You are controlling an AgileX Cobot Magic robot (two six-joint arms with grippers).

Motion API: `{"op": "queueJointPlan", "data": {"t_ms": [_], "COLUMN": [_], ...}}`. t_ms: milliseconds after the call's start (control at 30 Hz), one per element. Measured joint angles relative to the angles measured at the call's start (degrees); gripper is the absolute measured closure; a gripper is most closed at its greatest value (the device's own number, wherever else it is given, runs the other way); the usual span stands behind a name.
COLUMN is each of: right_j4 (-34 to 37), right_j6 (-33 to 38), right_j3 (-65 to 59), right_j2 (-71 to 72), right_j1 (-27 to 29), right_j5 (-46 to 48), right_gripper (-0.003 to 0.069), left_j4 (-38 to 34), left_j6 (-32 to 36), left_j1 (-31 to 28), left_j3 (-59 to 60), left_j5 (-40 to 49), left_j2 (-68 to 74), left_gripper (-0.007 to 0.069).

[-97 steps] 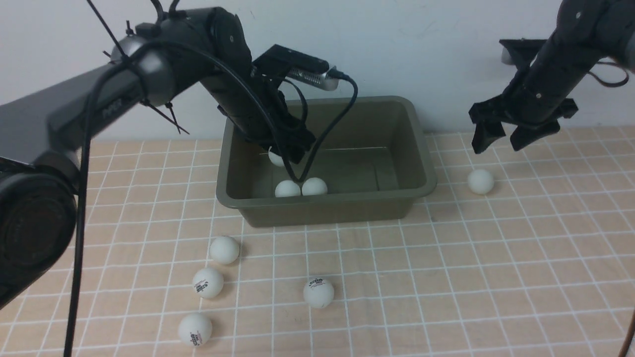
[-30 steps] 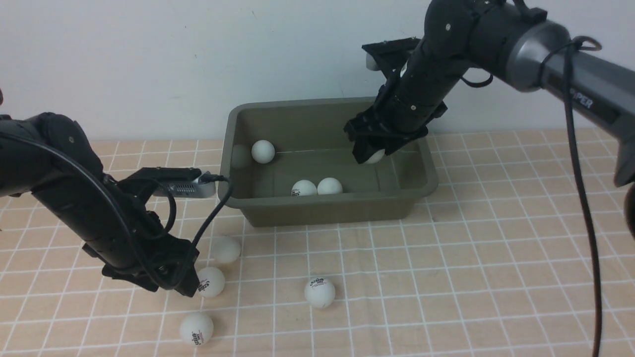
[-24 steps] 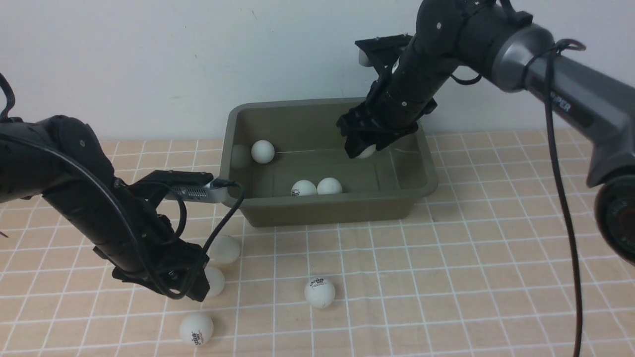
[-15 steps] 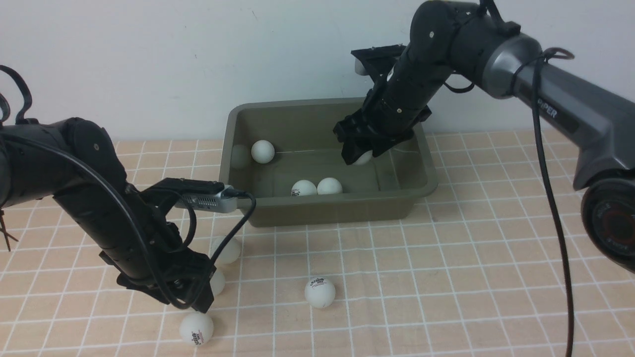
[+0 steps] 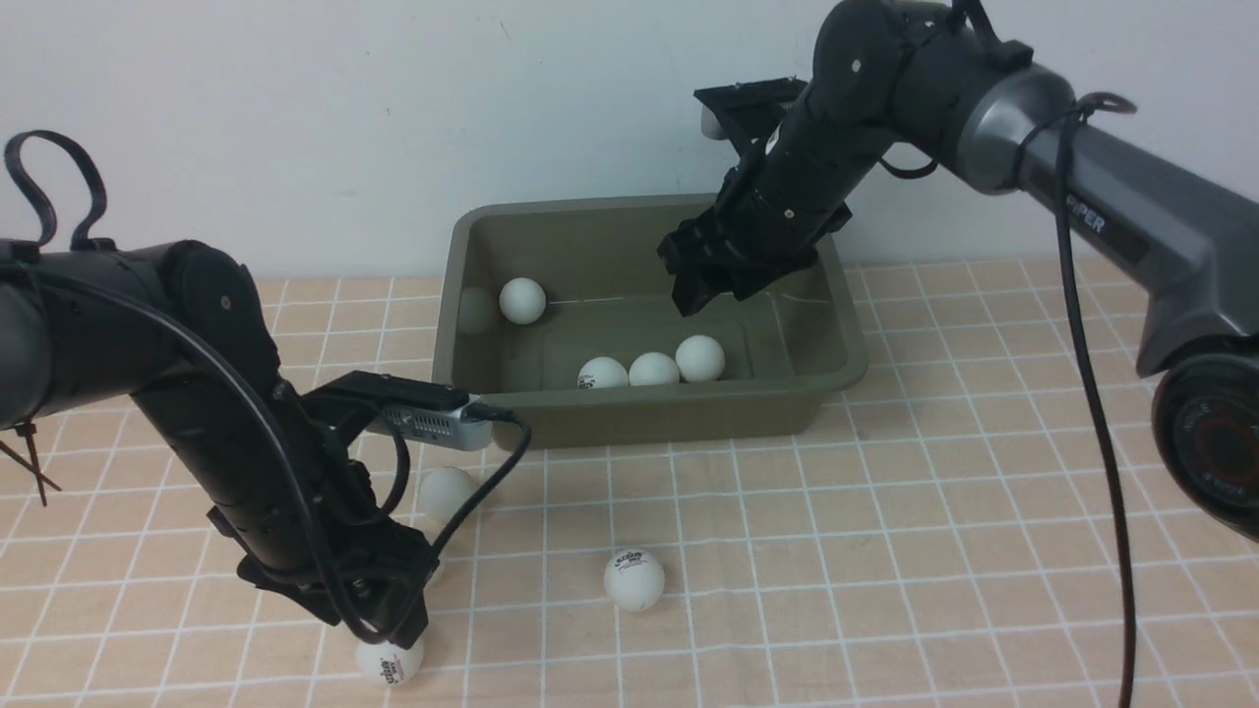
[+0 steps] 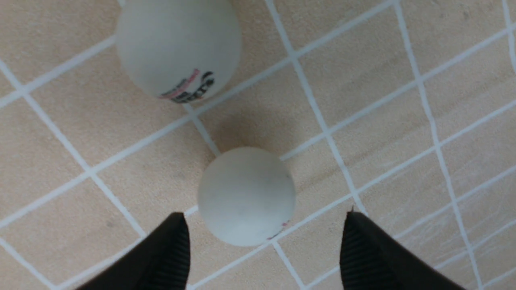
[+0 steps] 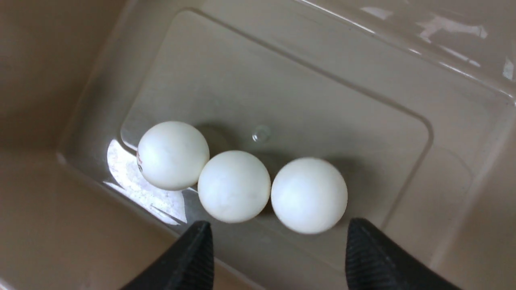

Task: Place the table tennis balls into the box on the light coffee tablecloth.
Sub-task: 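Reach for and grasp a ping pong ball on the table beside the basket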

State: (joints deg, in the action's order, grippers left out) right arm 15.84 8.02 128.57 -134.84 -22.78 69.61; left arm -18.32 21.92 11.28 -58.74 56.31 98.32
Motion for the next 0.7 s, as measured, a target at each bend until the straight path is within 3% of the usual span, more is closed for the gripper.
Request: {"op": "queueJointPlan", "data": {"t_ms": [700], "right_j4": [0.2], "right_j6": [0.3], "right_j3": [0.5], "right_j2": [5.6], "right_j1": [0.0], "right_j5": [2.0], "right_gripper": [0.0253], "left_j4": [2.4], "left_j6": [-2.8], "left_j1": [1.4], "left_j3": [0.0], "left_j5": [-1.8], "left_j2": [0.0], "left_gripper": [0.0211]}}
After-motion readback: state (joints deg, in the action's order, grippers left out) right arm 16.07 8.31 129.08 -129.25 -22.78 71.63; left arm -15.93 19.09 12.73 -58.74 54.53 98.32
